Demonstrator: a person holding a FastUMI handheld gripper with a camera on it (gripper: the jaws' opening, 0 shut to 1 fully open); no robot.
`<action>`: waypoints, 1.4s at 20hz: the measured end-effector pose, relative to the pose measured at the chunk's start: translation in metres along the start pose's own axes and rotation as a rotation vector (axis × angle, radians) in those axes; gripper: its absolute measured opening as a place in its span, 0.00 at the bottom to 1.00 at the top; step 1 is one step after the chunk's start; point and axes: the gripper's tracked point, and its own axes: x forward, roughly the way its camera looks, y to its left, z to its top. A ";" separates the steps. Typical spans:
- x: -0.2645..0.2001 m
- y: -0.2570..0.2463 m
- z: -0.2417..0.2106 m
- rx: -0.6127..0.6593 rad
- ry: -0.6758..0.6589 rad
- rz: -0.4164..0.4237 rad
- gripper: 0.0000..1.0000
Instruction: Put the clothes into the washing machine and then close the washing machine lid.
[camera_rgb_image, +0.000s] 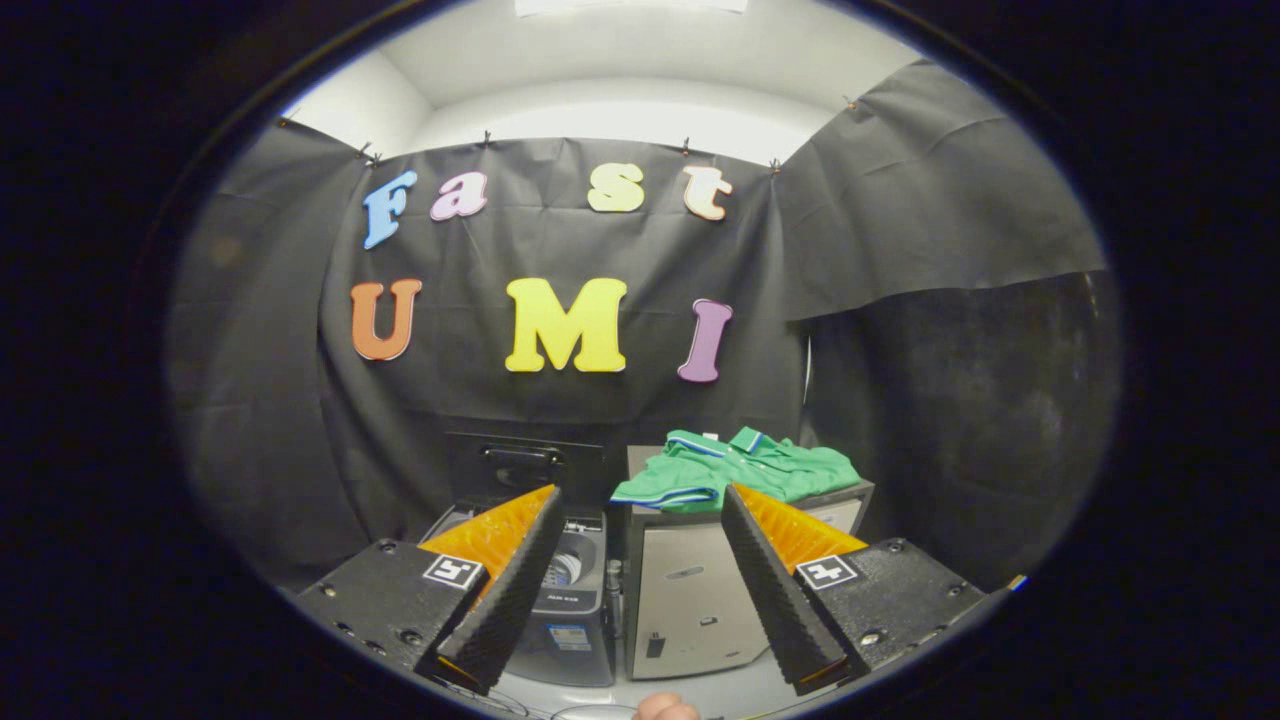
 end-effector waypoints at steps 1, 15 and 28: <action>0.000 0.002 0.001 0.005 0.000 0.003 0.99; -0.001 0.021 0.012 0.005 0.008 0.032 0.99; 0.036 -0.022 0.063 -0.026 -0.038 -0.007 0.99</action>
